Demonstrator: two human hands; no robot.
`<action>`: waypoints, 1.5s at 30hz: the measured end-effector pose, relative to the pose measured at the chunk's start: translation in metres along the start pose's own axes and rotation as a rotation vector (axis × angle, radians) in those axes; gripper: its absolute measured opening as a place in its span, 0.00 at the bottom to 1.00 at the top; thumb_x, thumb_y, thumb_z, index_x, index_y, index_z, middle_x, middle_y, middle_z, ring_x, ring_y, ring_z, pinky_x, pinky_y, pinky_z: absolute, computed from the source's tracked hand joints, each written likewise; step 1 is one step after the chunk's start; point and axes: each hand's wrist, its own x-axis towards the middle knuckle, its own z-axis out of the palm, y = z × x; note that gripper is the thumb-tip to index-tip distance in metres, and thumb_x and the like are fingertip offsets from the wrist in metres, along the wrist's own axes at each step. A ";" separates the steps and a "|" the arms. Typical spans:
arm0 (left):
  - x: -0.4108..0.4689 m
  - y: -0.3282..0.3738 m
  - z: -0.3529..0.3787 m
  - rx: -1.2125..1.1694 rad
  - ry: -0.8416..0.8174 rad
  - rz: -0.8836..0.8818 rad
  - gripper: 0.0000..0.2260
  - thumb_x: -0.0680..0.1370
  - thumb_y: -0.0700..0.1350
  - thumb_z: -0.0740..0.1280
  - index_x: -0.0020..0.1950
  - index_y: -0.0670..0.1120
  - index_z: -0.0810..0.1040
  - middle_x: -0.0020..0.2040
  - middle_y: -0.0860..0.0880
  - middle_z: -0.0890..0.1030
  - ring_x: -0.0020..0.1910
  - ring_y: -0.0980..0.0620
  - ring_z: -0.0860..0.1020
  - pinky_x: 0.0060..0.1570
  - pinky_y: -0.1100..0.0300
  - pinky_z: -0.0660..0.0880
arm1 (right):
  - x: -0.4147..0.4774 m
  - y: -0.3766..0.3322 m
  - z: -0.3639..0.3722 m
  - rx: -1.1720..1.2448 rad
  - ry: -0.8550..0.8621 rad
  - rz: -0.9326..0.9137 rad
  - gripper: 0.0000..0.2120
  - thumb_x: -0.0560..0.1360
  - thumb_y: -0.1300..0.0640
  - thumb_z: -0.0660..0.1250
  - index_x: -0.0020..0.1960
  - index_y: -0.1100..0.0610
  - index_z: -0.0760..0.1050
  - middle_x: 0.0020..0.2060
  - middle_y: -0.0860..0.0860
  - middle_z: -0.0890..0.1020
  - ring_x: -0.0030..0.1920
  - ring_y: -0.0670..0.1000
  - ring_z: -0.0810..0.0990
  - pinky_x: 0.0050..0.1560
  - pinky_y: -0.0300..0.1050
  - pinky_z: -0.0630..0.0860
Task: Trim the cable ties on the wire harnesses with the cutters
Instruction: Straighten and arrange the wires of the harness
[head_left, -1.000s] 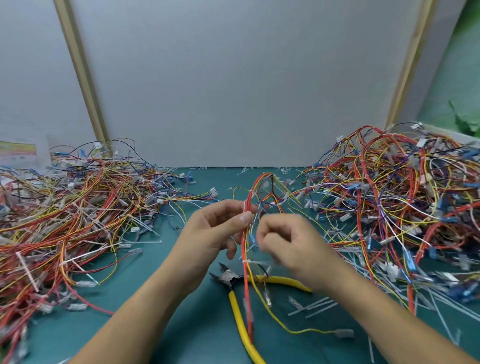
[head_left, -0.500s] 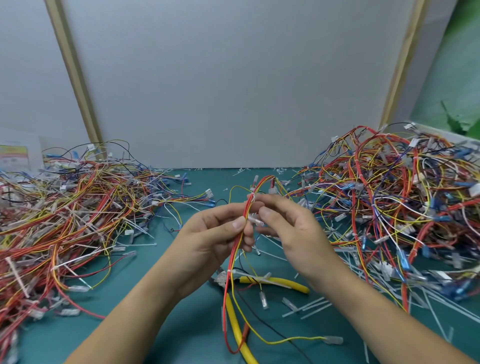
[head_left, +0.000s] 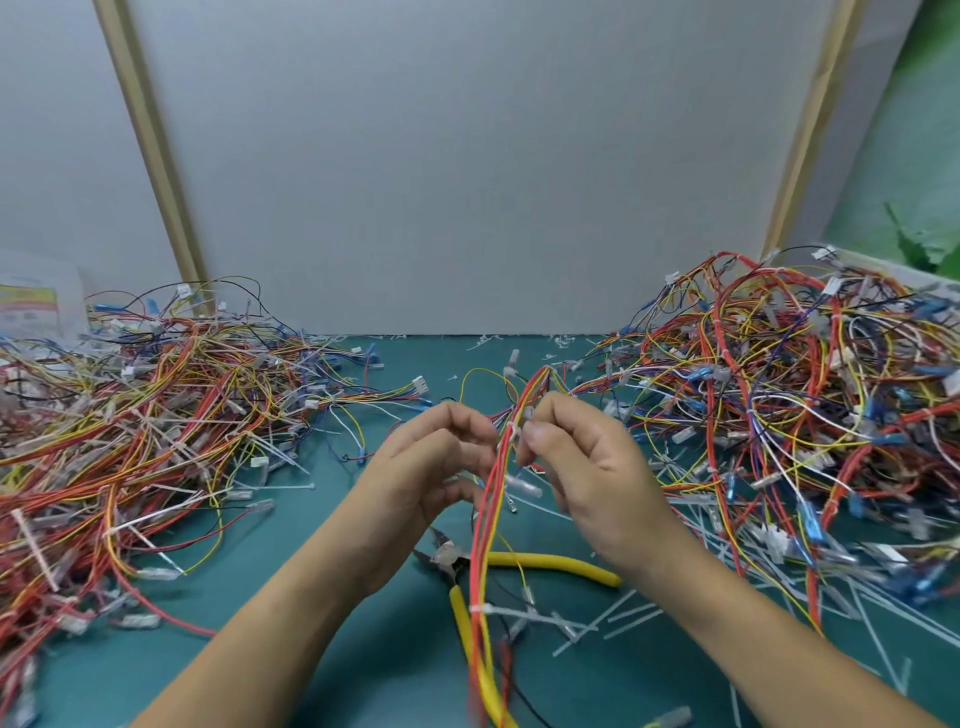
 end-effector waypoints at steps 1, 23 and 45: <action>0.001 0.001 0.001 0.011 -0.011 -0.017 0.08 0.66 0.47 0.67 0.42 0.46 0.80 0.37 0.44 0.77 0.35 0.48 0.76 0.35 0.56 0.76 | 0.000 -0.001 0.001 -0.018 -0.007 -0.014 0.11 0.76 0.58 0.60 0.36 0.61 0.69 0.23 0.41 0.71 0.24 0.40 0.66 0.28 0.28 0.62; -0.003 -0.002 0.011 0.281 0.098 -0.052 0.03 0.64 0.41 0.66 0.32 0.43 0.74 0.27 0.46 0.68 0.26 0.53 0.65 0.27 0.65 0.68 | -0.008 0.001 0.013 -0.269 0.011 0.079 0.14 0.68 0.55 0.62 0.29 0.60 0.64 0.23 0.46 0.61 0.27 0.45 0.58 0.27 0.39 0.56; 0.002 0.003 0.018 0.067 0.150 -0.137 0.10 0.79 0.41 0.66 0.39 0.43 0.81 0.34 0.45 0.79 0.29 0.54 0.75 0.30 0.65 0.72 | -0.021 -0.013 0.017 -0.445 -0.523 0.015 0.07 0.69 0.57 0.64 0.32 0.56 0.74 0.25 0.48 0.71 0.28 0.45 0.69 0.30 0.38 0.65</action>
